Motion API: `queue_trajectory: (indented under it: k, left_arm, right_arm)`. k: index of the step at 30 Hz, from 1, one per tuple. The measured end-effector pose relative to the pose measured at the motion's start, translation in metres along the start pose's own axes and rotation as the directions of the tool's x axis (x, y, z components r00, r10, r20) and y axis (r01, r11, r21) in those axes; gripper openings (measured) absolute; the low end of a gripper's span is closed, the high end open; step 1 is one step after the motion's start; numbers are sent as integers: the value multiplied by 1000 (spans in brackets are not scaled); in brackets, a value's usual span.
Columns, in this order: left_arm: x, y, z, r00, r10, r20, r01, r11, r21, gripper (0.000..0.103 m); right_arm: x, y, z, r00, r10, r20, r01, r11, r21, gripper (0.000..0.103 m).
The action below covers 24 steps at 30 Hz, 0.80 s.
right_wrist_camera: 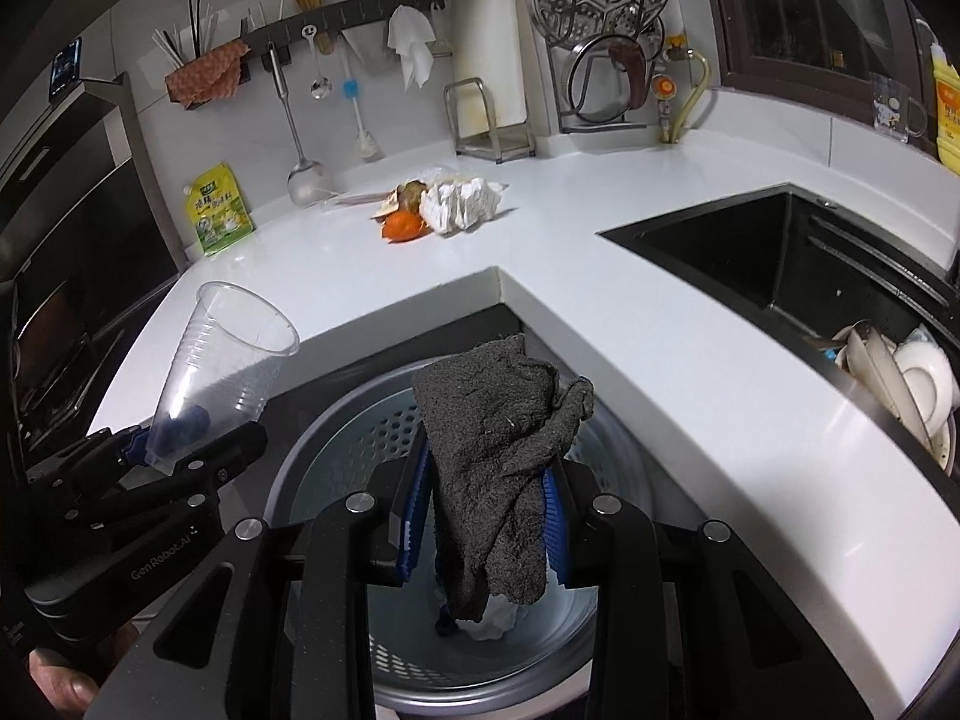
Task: Collect trash
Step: 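Carry the grey cloth in the right tool over the bin while the left tool carries the cup there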
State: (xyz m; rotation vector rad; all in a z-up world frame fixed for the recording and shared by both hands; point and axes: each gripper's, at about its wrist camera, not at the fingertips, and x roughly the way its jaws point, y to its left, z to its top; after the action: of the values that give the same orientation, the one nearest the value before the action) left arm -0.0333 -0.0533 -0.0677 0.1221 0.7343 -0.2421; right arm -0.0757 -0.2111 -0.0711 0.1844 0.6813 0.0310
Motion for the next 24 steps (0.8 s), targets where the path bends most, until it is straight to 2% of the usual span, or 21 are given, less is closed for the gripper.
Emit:
queue_trajectory:
  k: [9, 18, 24]
  left_arm:
    - [6, -1, -9, 999, -10, -33, 10, 1000, 3, 49]
    - [17, -3, -13, 997, -19, -71, 20, 1000, 9, 49]
    - [17, -1, -15, 998, -23, -66, 23, 1000, 2, 52]
  right_arm:
    - [14, -3, -11, 998, 2, -62, -1, 1000, 7, 31]
    - [20, -7, -13, 996, 9, -86, -8, 1000, 14, 31]
    - [24, -9, -15, 995, 13, -98, -11, 1000, 23, 31]
